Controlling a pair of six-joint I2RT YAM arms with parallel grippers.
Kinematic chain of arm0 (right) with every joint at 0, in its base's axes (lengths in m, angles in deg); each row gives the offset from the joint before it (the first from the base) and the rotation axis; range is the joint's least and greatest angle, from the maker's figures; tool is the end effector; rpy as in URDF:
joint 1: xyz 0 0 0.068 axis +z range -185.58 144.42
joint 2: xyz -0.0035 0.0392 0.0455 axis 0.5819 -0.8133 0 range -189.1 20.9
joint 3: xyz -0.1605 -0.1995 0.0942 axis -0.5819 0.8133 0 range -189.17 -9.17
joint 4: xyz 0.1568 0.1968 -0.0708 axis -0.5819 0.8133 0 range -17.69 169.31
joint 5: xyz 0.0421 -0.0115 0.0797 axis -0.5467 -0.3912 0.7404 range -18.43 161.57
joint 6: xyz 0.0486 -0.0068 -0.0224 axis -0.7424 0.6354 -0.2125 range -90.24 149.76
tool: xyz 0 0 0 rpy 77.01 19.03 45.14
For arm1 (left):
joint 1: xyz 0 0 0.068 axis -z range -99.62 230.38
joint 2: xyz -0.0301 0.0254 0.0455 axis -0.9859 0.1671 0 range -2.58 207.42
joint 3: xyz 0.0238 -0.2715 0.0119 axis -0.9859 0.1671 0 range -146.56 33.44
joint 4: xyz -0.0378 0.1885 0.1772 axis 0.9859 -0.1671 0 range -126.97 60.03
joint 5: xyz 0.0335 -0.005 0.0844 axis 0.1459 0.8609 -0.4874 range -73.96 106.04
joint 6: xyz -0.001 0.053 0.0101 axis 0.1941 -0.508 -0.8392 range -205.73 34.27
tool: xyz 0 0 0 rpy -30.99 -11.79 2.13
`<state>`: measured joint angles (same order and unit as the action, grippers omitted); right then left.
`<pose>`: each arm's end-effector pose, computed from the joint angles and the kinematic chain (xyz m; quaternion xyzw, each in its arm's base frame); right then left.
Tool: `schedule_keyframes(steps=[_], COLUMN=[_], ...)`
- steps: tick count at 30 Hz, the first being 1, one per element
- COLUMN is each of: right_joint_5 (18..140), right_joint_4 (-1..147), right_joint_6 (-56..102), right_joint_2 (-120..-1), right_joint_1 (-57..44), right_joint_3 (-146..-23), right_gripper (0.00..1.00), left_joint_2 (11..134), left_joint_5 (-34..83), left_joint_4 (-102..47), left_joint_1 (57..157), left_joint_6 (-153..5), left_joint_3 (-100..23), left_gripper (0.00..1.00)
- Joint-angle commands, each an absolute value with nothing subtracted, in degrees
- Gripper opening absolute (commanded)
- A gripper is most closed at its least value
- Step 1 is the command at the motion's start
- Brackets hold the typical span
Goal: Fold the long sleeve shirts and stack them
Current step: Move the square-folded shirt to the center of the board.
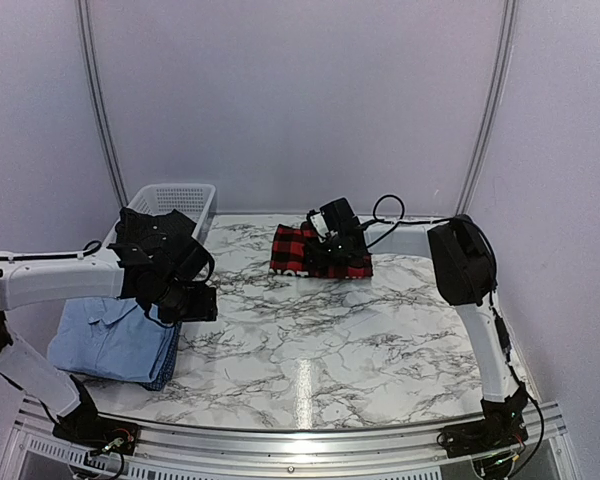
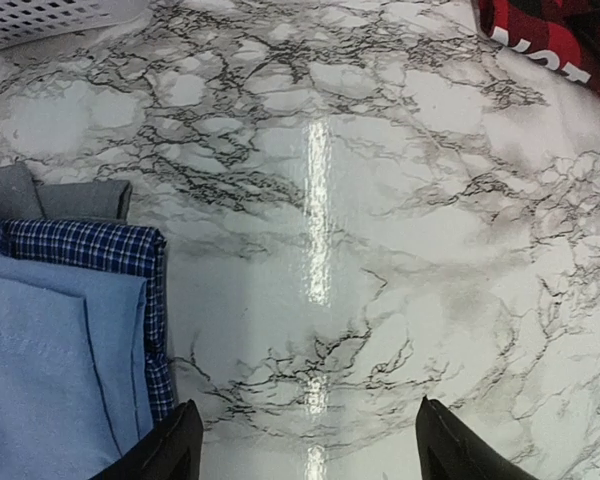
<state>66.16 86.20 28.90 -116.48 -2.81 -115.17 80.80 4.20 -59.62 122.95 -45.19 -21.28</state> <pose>0.4488 0.2850 0.1382 -0.2366 0.8931 0.0682 0.3764 0.2189 -0.1912 0.2182 -0.0112 0.9572 -0.1059 0.2691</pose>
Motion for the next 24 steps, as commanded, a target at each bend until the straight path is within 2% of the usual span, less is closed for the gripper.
schedule_keyframes(steps=[1, 8, 13, 24], right_joint_5=[68.6, 71.0, 74.9, 77.7], right_joint_4=[87.4, 88.0, 86.6, 82.6], right_joint_6=[32.6, 27.8, 25.0, 23.1], right_joint_2=[-117.5, -108.7, -100.8, -89.3], right_joint_1=[-4.0, -3.9, -3.3, -2.8], right_joint_3=[-118.6, -117.5, -112.1, -100.2], right_gripper=[0.87, 0.89, 0.91, 0.93], left_joint_2=[83.7, 91.8, 99.8, 114.6], left_joint_5=[-8.2, -19.5, -28.2, -37.4], left_joint_4=[-70.5, -78.3, -86.5, -104.3], left_joint_1=[125.7, 129.7, 132.6, 137.1], left_joint_6=[-39.4, -32.6, -27.0, -14.1], left_joint_3=[-23.9, -27.6, -32.7, -41.8], left_gripper=[0.76, 0.82, 0.86, 0.87])
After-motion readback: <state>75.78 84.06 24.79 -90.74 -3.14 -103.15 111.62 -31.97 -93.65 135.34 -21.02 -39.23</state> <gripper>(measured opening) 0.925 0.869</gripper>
